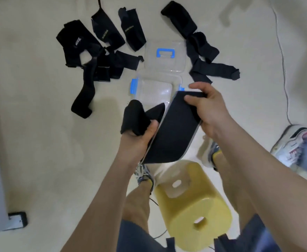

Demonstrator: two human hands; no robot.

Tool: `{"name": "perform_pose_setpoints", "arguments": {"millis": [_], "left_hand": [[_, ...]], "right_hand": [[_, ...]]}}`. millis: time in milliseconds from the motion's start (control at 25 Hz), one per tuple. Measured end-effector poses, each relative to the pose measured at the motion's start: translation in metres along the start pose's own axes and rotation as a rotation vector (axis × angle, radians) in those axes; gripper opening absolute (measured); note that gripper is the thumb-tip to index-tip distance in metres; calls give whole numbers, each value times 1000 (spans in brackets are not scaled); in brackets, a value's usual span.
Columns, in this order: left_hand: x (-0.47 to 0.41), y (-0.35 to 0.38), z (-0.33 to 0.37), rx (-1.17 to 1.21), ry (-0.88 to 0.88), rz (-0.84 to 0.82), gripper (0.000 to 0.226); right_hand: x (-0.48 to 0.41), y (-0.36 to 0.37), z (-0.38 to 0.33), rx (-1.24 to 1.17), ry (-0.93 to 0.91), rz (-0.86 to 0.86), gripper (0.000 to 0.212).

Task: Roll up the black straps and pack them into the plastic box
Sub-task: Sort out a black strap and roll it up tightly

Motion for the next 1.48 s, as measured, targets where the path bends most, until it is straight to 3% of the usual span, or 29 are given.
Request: {"name": "perform_pose_setpoints", "arguments": {"millis": [80, 160, 280, 360, 400, 480, 560, 640, 720, 800, 920, 1040, 1120, 1160, 1320, 1360, 1400, 1440, 1480], "left_hand": [[-3, 15, -13, 92, -57, 81, 15], [-12, 38, -23, 104, -50, 20, 11], [-40, 87, -48, 27, 57, -100, 33], [-65, 121, -64, 30, 75, -235, 48], [-77, 136, -69, 42, 71, -311, 52], [-94, 160, -74, 43, 43, -410, 48], [-103, 174, -71, 125, -18, -489, 42], [-106, 180, -63, 286, -123, -569, 42], [-114, 169, -44, 372, -119, -494, 38], [-119, 143, -19, 385, -7, -328, 28], [-118, 99, 2, 326, 219, -236, 26], [-94, 81, 8, 3, 411, -393, 26], [-76, 75, 0, -301, 441, -430, 29], [-72, 68, -2, -451, 422, -364, 27], [-51, 39, -9, -1457, 388, 171, 33], [-38, 36, -6, -1536, 437, 382, 40], [-20, 37, -2, -1420, 576, 546, 42], [0, 44, -2, -1141, 784, 560, 47], [21, 56, -7, -828, 961, 450, 60]], "right_hand": [[-19, -37, 2, 216, -140, 45, 34], [-40, -66, 15, 441, -219, -56, 38], [-79, -92, 48, 611, -315, -248, 37], [-103, -106, 75, 584, -262, -345, 25], [-113, -110, 92, 544, -185, -453, 30], [-128, -111, 124, 446, -9, -743, 46], [-133, -106, 146, 226, 126, -983, 42], [-141, -96, 145, 68, 105, -1042, 29], [-151, -83, 131, 197, -60, -959, 10], [-164, -75, 110, 200, -157, -721, 9], [-186, -89, 90, -258, -62, -190, 18], [-194, -104, 77, -445, -133, 116, 30], [-179, -101, 63, -428, -225, 124, 19], [-167, -96, 53, -395, -280, 71, 20], [-82, -74, 7, -146, -585, -206, 25], [-62, -72, -2, -71, -665, -221, 32], [-39, -70, -9, -11, -726, -227, 39], [-20, -65, -13, 19, -765, -242, 43], [3, -61, -15, 44, -805, -263, 41]]}}
Point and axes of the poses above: each hand's wrist, its own x-axis away from the middle knuckle, its own y-axis out of the palm, z = x × y, the point moved 5 cm from there along -x, towards the middle knuckle, and after that the axes turned 10 degrees about -y, right-handed, at the moved point
